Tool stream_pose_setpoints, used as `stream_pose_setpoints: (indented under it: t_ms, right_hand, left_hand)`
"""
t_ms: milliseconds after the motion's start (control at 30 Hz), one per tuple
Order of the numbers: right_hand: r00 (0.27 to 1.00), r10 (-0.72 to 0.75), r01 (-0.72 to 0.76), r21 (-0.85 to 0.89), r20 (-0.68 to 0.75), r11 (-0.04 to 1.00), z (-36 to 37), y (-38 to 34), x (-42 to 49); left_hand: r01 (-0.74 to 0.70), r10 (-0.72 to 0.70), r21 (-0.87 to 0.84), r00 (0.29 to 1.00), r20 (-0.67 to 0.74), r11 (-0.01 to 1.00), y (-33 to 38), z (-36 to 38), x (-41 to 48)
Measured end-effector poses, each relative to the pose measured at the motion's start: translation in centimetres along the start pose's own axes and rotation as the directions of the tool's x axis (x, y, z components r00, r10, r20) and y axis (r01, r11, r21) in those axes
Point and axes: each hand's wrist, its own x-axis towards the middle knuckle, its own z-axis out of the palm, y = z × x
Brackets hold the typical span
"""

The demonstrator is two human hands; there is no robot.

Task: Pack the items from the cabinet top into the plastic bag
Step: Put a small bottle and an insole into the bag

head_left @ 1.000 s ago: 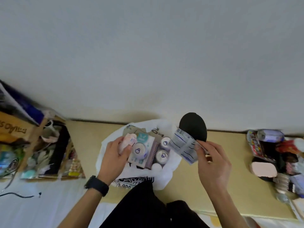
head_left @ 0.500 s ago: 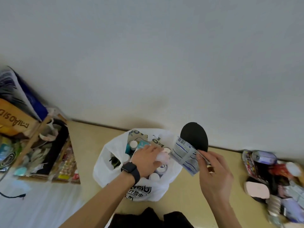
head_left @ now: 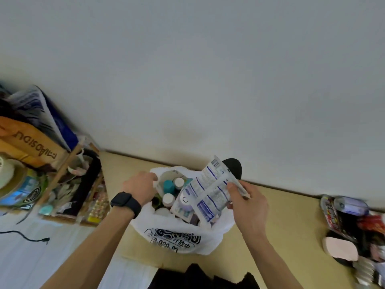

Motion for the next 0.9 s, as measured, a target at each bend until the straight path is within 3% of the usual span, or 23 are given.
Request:
stream_pose_setpoints:
  t_ms: [100, 200, 300, 433, 533, 633, 767, 833, 900]
  right_hand:
    - [0.994, -0.017, 0.020, -0.032, 0.109, 0.999, 3.6, -0.3, -0.4]
    - [0.979, -0.100, 0.121, -0.106, 0.180, 0.987, 7.0, -0.4, -1.2]
    - [0.946, -0.158, 0.232, -0.252, 0.283, 0.940, 9.8, -0.5, -1.5]
    - [0.839, -0.109, 0.432, -0.532, 0.532, 0.728, 12.1, 0.1, -1.4]
    - [0.879, -0.096, 0.391, -0.589, 0.467, 0.707, 11.1, 0.3, -0.5]
    - [0.915, -0.212, 0.378, -0.551, 0.343, 0.744, 8.5, 0.4, 0.7]
    - [0.913, -0.350, 0.409, -0.487, 0.212, 0.772, 5.7, 0.3, 1.5]
    - [0.939, -0.298, 0.345, -0.462, 0.174, 0.817, 4.7, 0.3, 1.6]
    - [0.983, -0.113, 0.160, -0.379, 0.143, 0.911, 4.2, 0.1, 1.4]
  left_hand:
    - [-0.026, 0.007, -0.280, 0.998, -0.068, 0.960, -0.8, -1.1, -0.1]
    - [-0.004, -0.028, -0.562, 0.998, -0.047, 0.827, -1.5, -2.4, -0.5]
    - [-0.025, -0.048, -0.643, 0.994, -0.096, 0.766, -1.9, -3.7, -0.8]
    - [-0.117, -0.012, -0.597, 0.978, -0.207, 0.794, -1.9, -3.9, -0.7]
    - [-0.154, -0.006, -0.593, 0.966, -0.259, 0.791, -1.2, -4.0, -0.2]
    - [-0.174, -0.012, -0.591, 0.955, -0.296, 0.788, -0.5, -4.0, 0.4]
    - [-0.104, -0.066, -0.489, 0.946, -0.318, 0.866, 0.1, -4.7, 1.2]
    - [-0.046, -0.080, -0.442, 0.962, -0.261, 0.896, 0.2, -5.3, 1.5]
    - [-0.083, -0.037, -0.544, 0.978, -0.207, 0.835, 0.3, -5.9, 1.6]
